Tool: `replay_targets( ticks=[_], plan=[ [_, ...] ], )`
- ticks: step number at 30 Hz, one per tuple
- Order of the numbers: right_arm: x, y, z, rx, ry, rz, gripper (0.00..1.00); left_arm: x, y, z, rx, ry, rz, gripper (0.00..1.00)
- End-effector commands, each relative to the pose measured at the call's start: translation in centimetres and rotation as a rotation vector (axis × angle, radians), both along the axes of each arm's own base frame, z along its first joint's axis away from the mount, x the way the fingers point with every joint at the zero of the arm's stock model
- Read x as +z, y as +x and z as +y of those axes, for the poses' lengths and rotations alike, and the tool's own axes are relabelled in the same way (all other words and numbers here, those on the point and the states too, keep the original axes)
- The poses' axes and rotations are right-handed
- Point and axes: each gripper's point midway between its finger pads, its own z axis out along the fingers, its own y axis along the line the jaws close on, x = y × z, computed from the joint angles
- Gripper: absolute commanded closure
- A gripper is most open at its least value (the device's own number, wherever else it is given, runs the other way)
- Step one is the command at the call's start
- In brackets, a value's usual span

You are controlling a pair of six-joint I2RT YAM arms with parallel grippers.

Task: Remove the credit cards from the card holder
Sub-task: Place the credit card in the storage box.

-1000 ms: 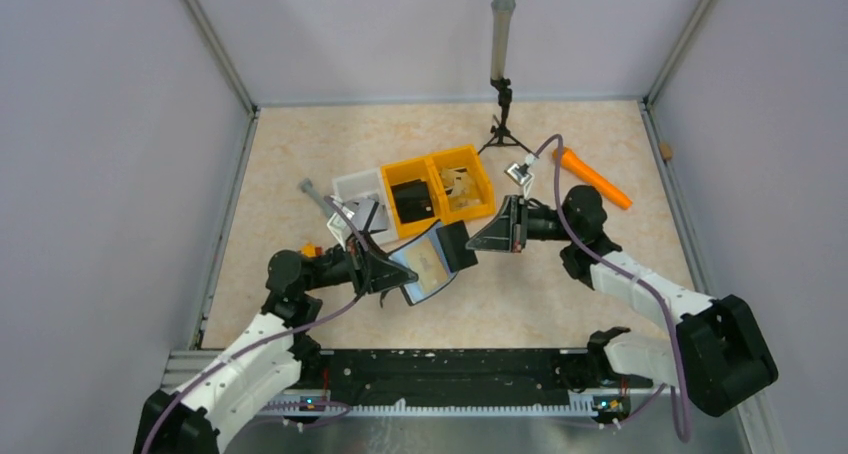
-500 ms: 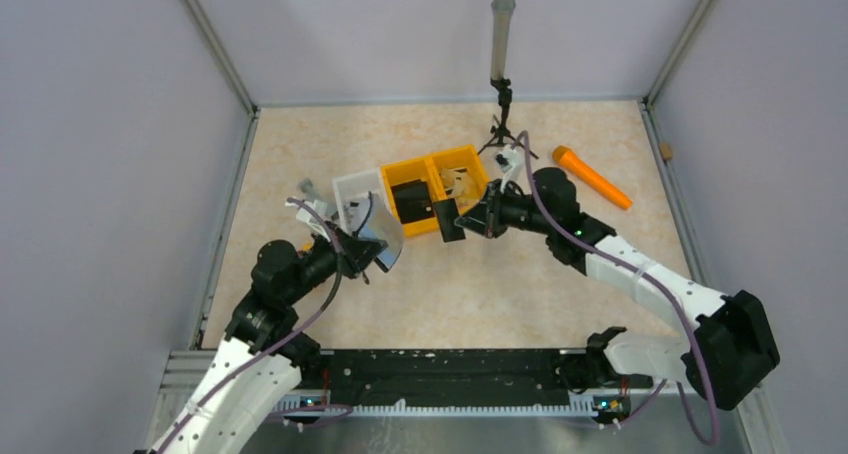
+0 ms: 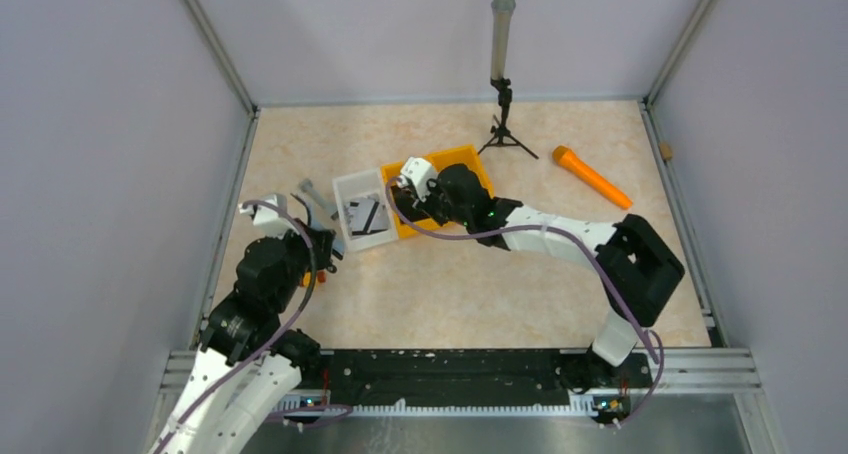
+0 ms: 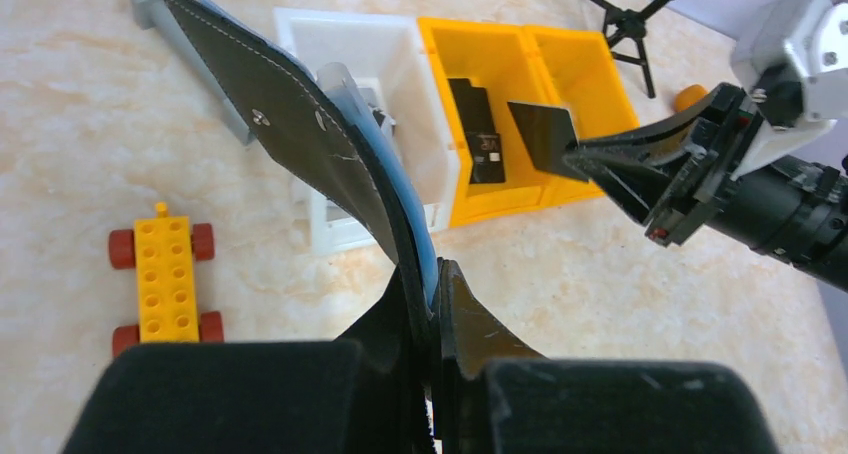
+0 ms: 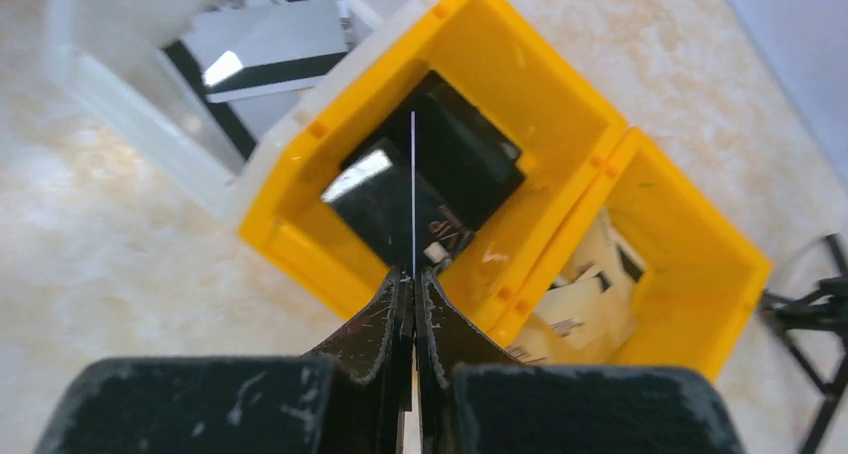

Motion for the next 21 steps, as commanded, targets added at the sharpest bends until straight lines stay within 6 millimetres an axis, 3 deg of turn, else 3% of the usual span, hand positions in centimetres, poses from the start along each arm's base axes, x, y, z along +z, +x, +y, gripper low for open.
replay_targets(
  ticks=[1,8,21],
  plan=[
    [3.3,4.7,1.2,-0.001,-0.129,-0.294,1.00,1.9,0.0,1.8,0.072,0.027,-0.054,1.00],
    [2.6,6.5,3.3,0.120,-0.261,-0.517,1.00,2.2,-0.6,1.9,0.064,0.029,-0.079,1.00],
    [-1.9,7.8,4.0,0.278,-0.536,-0.631,1.00,2.7,-0.5,0.6,-0.009,0.017,-0.097,1.00]
  ],
)
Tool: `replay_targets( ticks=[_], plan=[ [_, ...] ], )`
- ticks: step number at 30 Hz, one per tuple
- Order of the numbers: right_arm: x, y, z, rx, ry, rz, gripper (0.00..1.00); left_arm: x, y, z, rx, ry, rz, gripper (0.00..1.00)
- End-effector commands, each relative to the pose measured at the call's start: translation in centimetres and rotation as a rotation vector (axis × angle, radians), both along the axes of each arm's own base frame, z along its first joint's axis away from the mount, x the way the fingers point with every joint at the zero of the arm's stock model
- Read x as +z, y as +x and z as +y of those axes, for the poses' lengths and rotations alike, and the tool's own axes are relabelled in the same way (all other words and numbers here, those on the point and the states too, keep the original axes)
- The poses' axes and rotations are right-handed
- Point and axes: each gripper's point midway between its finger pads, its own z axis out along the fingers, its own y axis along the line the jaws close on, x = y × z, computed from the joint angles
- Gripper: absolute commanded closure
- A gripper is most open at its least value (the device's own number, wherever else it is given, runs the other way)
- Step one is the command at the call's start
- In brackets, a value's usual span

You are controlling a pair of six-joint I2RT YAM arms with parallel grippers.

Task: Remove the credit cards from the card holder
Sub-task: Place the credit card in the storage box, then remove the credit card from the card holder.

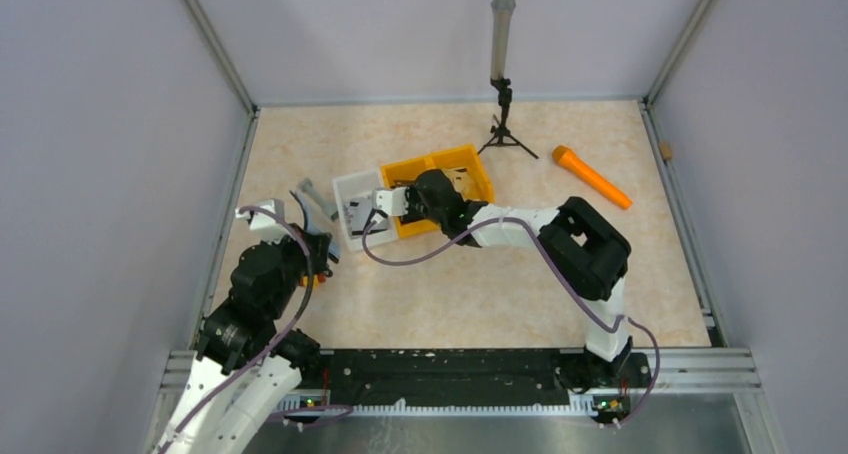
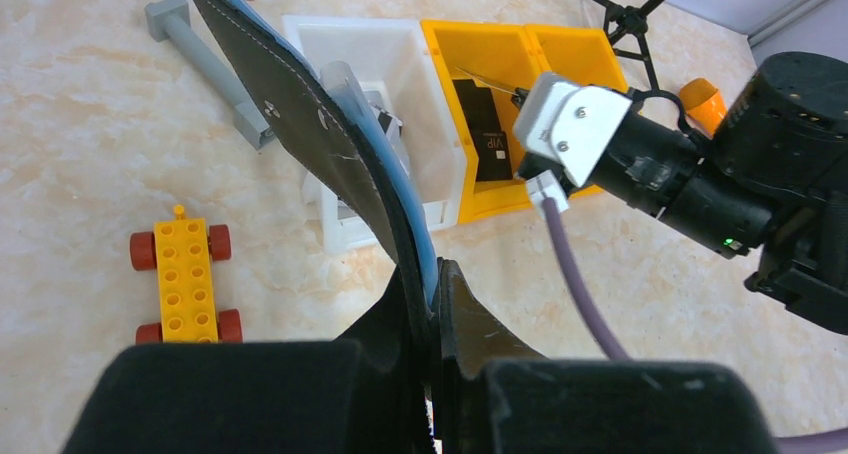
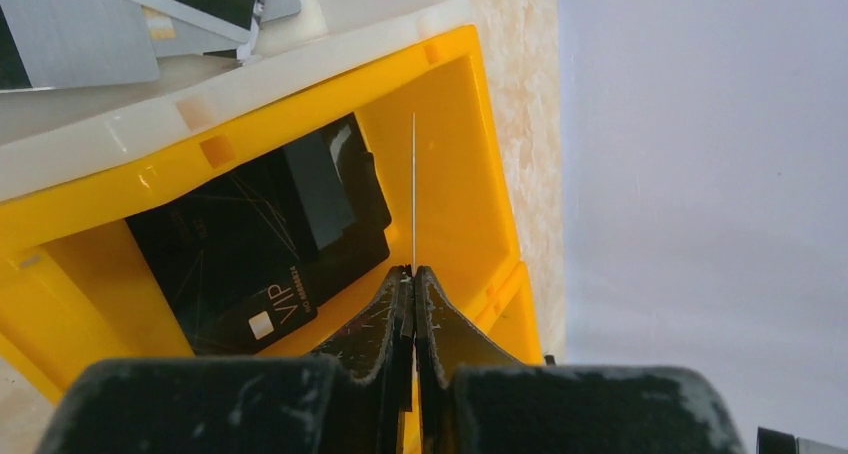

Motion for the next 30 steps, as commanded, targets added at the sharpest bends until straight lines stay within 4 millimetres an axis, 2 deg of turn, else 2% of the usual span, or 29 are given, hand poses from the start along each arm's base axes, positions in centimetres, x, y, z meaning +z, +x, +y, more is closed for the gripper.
replay_targets(
  ticks=[1,3,4,6,8,12,15,17,18,19,23,26,30],
  plan=[
    [1.0,0.3,1.5,0.077,-0.082,-0.099,1.00,2.6,0.3,-0.6,-0.028,-0.025,-0.074,1.00],
    [1.1,-0.2,1.6,0.095,-0.071,-0.112,0.86,2.8,0.3,-0.7,-0.037,-0.029,-0.082,1.00],
    [1.6,-0.5,1.8,0.102,-0.041,-0.117,0.75,2.8,0.3,-0.8,-0.040,-0.030,-0.084,1.00],
    [2.7,-0.9,2.1,0.105,0.024,-0.103,0.38,2.9,0.3,-0.8,-0.042,-0.029,-0.086,1.00],
    [4.2,-1.2,2.3,0.098,0.073,-0.069,0.17,3.0,0.4,-0.8,-0.044,-0.026,-0.087,1.00],
    [9.3,-2.5,1.8,0.090,0.239,-0.081,0.16,2.9,0.3,-1.3,-0.066,-0.032,-0.078,1.00],
    [13.3,-4.3,0.1,0.078,0.366,-0.071,0.16,2.7,0.4,-1.8,-0.090,-0.036,-0.072,1.00],
    [14.5,-5.8,-1.3,0.070,0.414,-0.039,0.16,2.8,0.3,-2.5,-0.129,-0.048,-0.074,1.00],
    [13.9,-6.6,-2.2,0.063,0.411,-0.002,0.16,2.8,0.3,-3.2,-0.161,-0.058,-0.074,1.00],
    [14.4,-7.3,-3.1,0.042,0.449,0.025,0.16,2.8,0.1,-4.0,-0.203,-0.074,-0.073,1.00],
    [16.7,-10.3,-6.2,-0.062,0.700,0.190,0.16,3.3,-1.3,-8.5,-0.464,-0.164,-0.119,1.00],
    [17.8,-13.8,-7.1,-0.065,0.899,0.400,0.18,3.8,-2.5,-10.8,-0.624,-0.216,-0.142,1.00],
    [18.3,-17.7,-7.8,-0.048,1.051,0.642,0.25,4.0,-3.7,-13.2,-0.789,-0.281,-0.123,1.00]
  ],
)
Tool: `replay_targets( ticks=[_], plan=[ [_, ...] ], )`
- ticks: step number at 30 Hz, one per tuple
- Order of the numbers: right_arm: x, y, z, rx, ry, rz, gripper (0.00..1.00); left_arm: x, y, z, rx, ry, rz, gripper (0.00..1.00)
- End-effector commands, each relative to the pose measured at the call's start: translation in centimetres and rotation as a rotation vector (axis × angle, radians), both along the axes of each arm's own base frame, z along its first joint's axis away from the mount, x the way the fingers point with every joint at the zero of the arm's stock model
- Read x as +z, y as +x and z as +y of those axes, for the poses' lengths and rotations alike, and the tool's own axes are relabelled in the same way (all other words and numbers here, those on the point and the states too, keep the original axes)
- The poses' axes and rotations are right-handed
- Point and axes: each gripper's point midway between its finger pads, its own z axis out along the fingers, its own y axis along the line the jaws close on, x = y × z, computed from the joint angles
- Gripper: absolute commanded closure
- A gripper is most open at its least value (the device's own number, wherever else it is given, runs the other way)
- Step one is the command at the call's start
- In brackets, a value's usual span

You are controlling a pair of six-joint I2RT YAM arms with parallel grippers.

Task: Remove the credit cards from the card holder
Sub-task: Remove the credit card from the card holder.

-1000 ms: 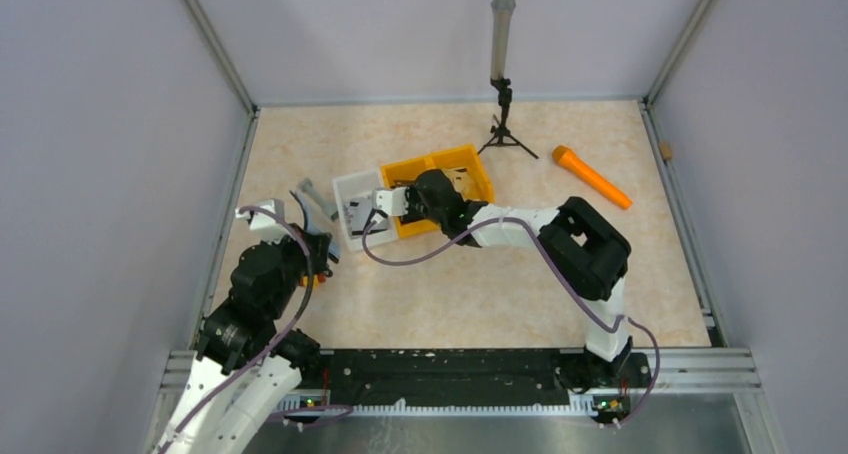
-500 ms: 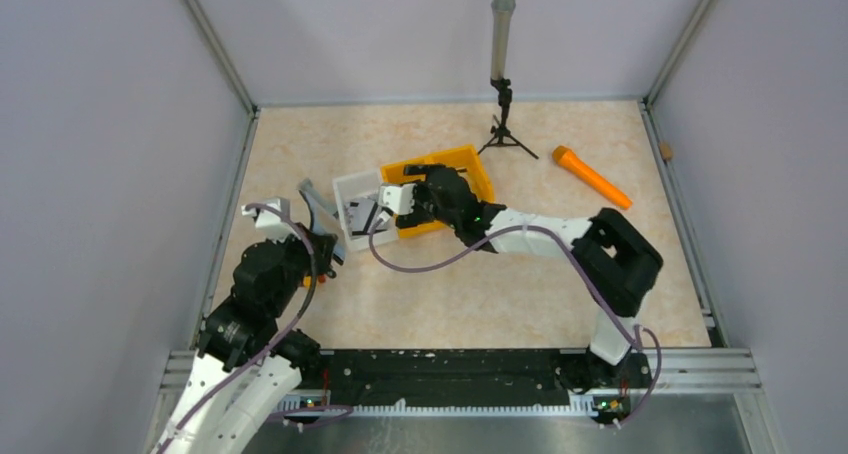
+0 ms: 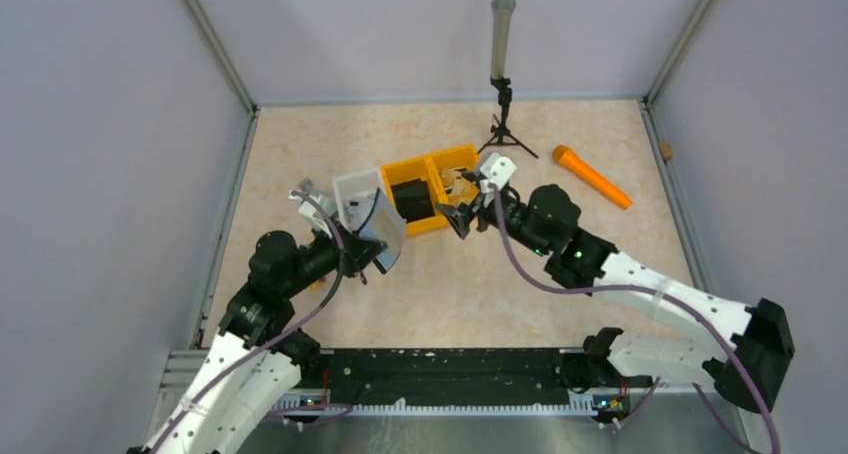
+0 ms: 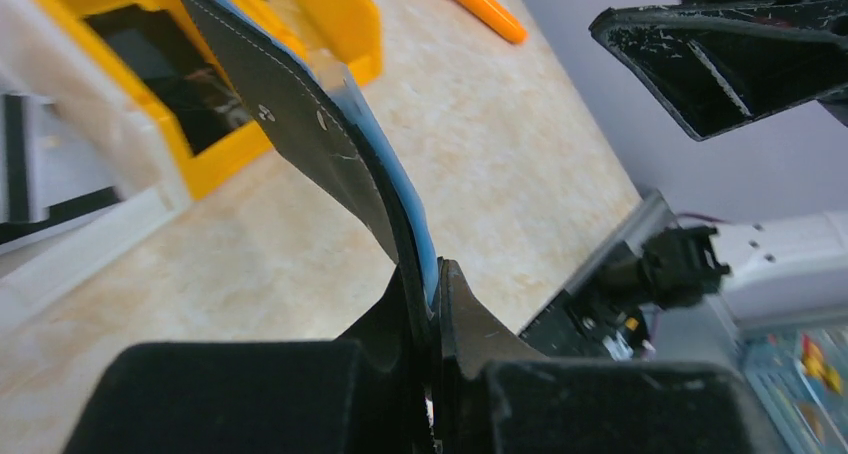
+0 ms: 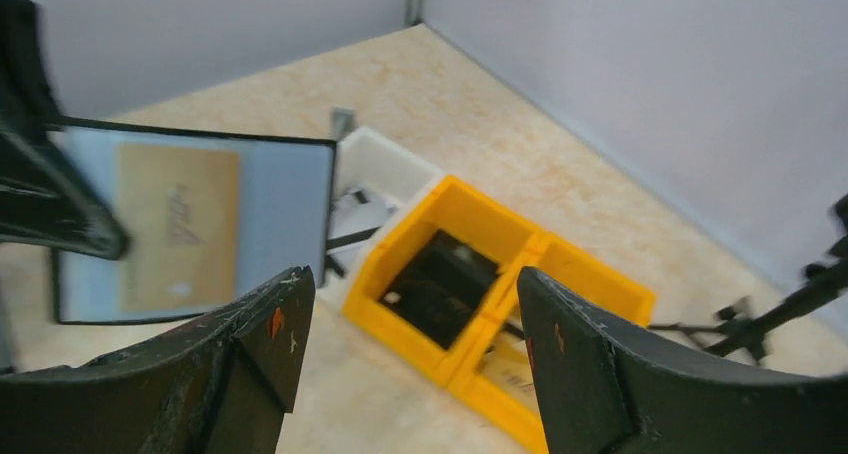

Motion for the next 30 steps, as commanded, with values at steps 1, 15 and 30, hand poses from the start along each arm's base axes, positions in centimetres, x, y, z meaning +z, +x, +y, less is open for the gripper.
replay_targets(
  ticks=[1,15,30],
  plan=[
    [-0.4,-5.3,0.3,0.125,0.259,0.359,0.26,3.6,-2.0,-3.8,-0.279,-0.135,-0.088,1.00],
    [-4.3,-9.6,2.8,0.122,0.132,0.485,0.34,4.1,-1.6,-6.3,-0.405,-0.257,-0.020,1.00],
    [-4.7,-8.2,3.3,0.027,0.091,0.432,0.45,3.7,-1.8,-6.4,-0.424,-0.239,0.008,0.96]
  ],
)
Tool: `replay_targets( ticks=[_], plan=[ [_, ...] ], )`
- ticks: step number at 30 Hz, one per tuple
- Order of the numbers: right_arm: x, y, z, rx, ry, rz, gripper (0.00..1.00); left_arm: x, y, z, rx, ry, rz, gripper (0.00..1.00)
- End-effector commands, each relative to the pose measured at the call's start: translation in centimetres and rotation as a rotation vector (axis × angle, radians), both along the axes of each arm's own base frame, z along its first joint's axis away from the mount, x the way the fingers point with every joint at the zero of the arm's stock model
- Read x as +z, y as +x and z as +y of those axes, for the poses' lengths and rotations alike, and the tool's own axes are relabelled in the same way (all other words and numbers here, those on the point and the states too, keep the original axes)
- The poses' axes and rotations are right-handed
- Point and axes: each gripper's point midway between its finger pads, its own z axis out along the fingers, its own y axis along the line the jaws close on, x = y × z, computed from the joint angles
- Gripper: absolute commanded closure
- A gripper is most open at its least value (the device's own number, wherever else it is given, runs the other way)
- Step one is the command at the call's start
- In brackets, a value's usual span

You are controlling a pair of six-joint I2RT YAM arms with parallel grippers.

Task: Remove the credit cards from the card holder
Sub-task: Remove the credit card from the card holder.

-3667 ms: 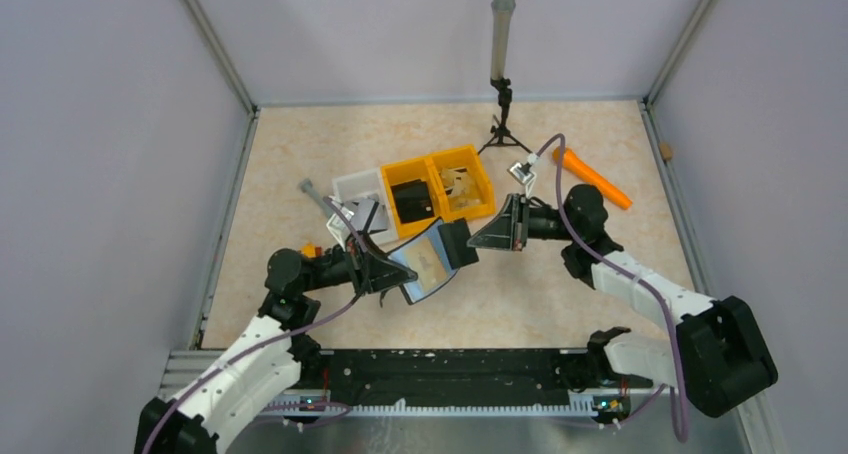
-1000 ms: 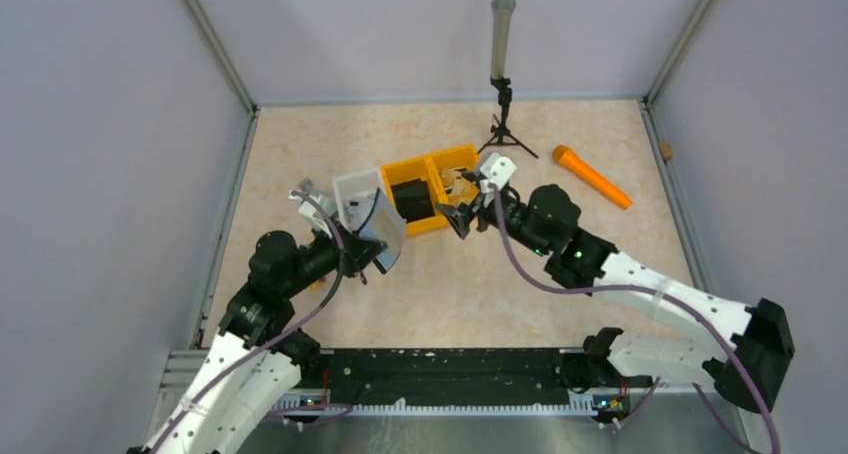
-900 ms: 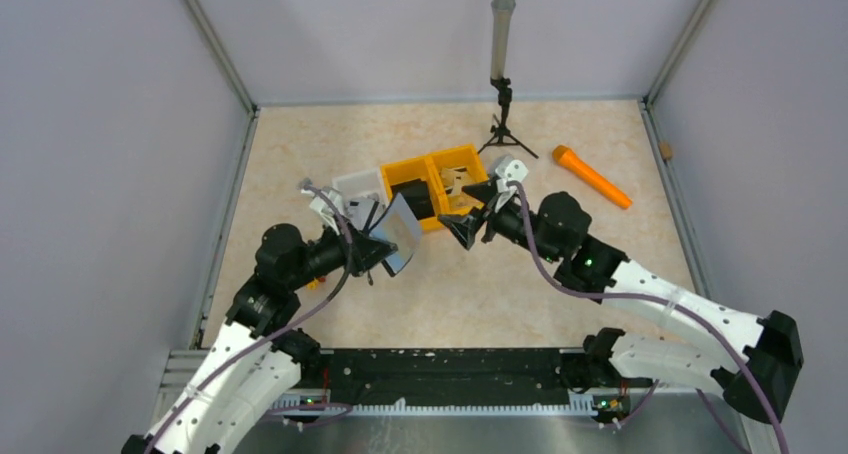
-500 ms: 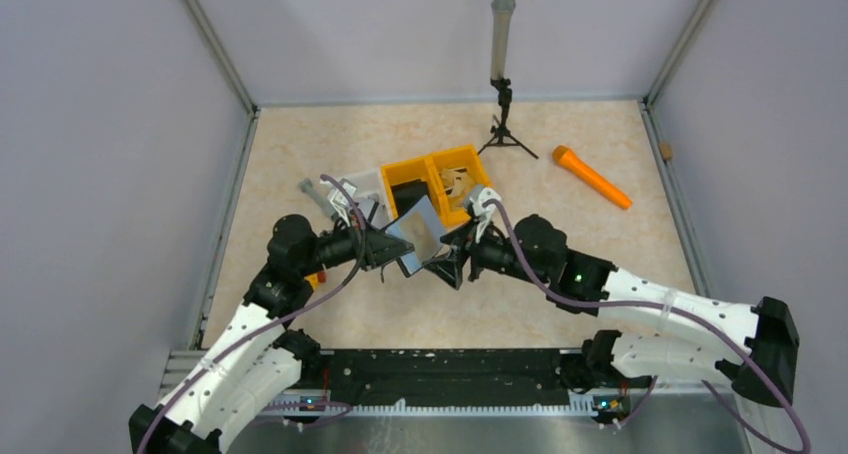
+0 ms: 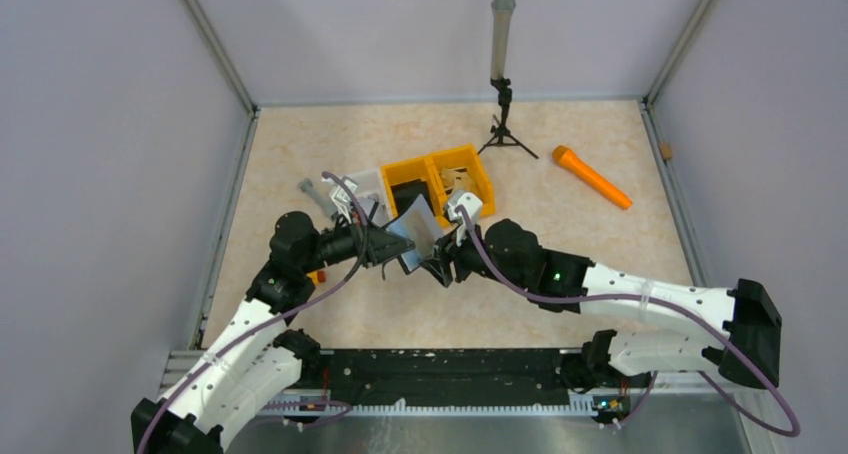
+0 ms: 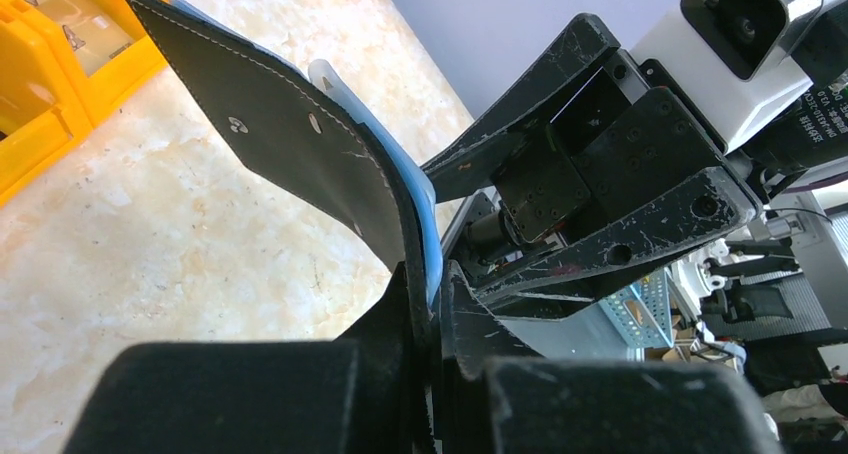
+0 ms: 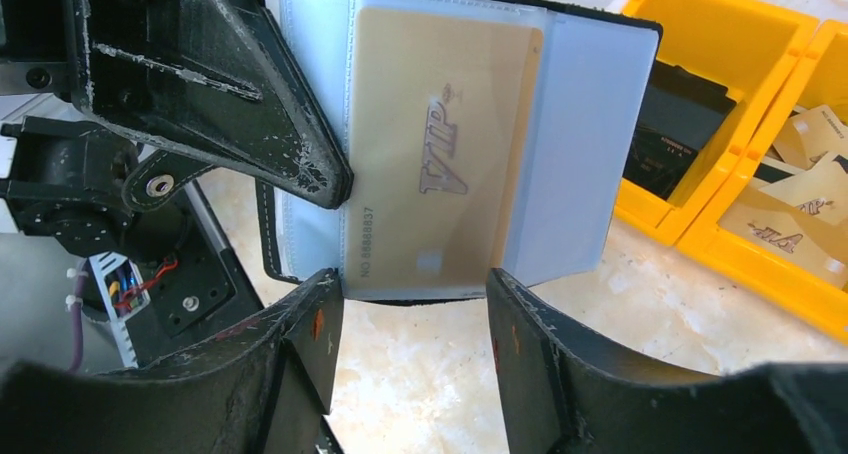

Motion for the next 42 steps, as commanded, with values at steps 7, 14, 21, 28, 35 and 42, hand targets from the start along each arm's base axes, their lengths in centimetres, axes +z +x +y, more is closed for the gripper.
replay_targets(
  ticks=[7,14,21,28,35,42],
  plan=[
    [2.1,1.7,-0.5,-0.093,-0.010,-0.054,0.48,2.7,-1.6,-0.9,-0.128,-0.096,-0.058,1.00],
    [2.7,2.8,-3.1,-0.219,-0.030,-0.069,0.52,1.7,-1.1,-0.5,-0.080,-0.043,-0.060,1.00],
    [2.6,3.8,-7.2,-0.353,-0.078,-0.088,0.50,1.7,-1.2,-0.5,-0.093,-0.014,-0.033,1.00],
    [2.3,3.0,-7.5,-0.186,0.078,0.103,0.20,3.7,-2.9,-0.4,-0.166,-0.038,-0.099,1.00],
    [5.2,0.5,-5.0,0.158,0.436,0.337,0.13,6.6,-4.6,-0.7,-0.263,-0.138,-0.157,1.00],
    [7.5,1.4,-4.8,0.143,0.646,0.476,0.12,10.2,-4.7,-0.6,-0.254,-0.197,-0.239,1.00]
  ],
)
